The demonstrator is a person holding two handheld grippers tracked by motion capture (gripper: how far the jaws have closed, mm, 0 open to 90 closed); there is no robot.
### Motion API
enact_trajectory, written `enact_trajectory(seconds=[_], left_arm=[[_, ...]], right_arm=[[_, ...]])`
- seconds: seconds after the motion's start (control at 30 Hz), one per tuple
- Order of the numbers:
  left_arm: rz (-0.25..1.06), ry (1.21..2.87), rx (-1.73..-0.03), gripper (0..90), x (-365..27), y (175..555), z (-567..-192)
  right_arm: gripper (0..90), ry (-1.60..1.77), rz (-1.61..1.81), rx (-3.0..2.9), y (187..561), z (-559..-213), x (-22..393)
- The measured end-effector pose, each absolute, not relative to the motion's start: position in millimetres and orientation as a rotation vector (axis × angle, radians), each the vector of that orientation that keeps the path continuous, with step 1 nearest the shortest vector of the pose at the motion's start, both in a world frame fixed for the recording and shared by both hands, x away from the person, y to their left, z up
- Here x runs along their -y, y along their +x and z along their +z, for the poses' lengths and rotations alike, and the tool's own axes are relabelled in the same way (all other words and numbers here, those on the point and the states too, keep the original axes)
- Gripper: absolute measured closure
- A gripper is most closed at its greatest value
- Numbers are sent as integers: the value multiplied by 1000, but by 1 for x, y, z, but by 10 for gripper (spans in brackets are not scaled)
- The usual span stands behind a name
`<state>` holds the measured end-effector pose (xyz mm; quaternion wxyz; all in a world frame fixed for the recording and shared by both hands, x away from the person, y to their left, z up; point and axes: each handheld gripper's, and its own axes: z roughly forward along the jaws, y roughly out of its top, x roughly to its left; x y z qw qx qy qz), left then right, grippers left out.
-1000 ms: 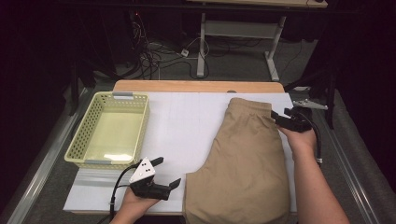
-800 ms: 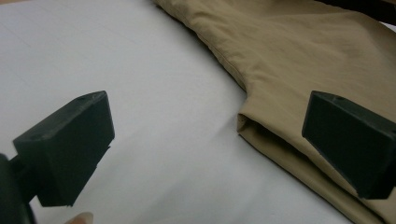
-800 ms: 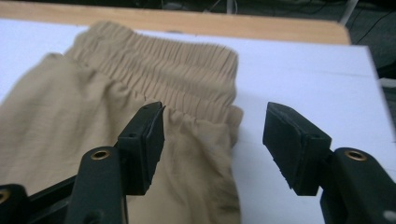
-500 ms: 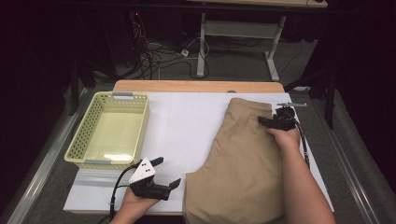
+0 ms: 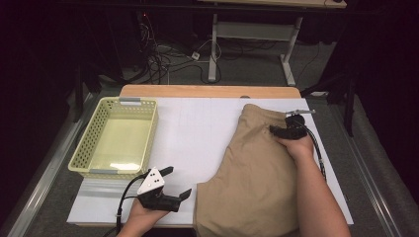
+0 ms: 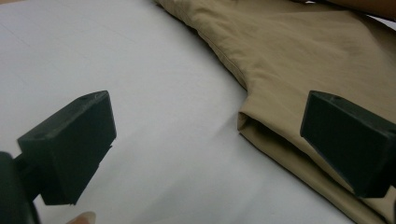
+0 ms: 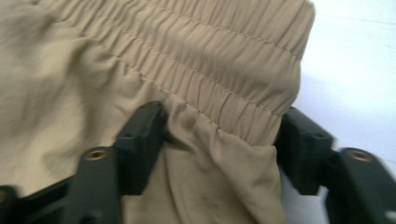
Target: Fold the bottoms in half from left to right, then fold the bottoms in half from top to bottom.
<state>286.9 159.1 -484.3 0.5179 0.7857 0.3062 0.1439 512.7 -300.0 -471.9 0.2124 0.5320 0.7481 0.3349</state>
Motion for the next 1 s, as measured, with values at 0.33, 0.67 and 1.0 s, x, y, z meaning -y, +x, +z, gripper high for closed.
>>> enact_trajectory(seconds=[0.33,0.67,1.0], left_arm=[[345,1892,-738,30,-159,287,-484],[322,1892,-733,30,-159,289,-484],[317,1890,-714,30,-160,288,-484]], right_arm=[[549,1470,955,-2086,510,-471,302],[731,1425,1006,-2112,508,-473,301],[738,1382,951,-2083,504,-472,294]])
